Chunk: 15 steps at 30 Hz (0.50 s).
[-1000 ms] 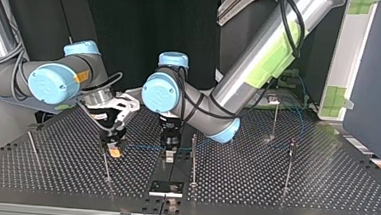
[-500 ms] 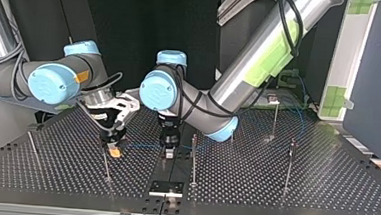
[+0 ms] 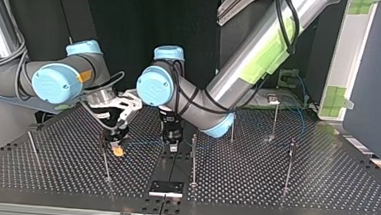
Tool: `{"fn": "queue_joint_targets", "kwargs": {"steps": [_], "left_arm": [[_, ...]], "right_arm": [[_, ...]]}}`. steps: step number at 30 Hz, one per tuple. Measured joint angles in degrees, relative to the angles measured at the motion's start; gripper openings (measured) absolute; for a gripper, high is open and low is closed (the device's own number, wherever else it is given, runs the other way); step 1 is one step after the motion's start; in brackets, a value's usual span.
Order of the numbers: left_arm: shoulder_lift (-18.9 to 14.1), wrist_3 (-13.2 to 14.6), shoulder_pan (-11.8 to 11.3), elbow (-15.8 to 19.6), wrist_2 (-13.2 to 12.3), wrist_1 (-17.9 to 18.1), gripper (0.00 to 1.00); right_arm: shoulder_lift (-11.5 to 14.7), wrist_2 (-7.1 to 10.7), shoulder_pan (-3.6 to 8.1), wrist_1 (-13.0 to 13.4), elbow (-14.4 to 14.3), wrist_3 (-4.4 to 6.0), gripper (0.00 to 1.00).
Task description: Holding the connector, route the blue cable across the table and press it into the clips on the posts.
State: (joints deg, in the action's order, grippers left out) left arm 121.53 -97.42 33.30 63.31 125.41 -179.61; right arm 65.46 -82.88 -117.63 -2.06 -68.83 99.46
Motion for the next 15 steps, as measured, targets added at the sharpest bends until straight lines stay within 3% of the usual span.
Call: {"fn": "queue_joint_targets", "kwargs": {"steps": [15], "left_arm": [[-0.1, -1.2, 1.5, 7.3, 1.1, 5.9, 0.0]], "right_arm": [[-0.2, -0.41, 0.02, 0.2, -5.0, -0.39, 0.0]]}}
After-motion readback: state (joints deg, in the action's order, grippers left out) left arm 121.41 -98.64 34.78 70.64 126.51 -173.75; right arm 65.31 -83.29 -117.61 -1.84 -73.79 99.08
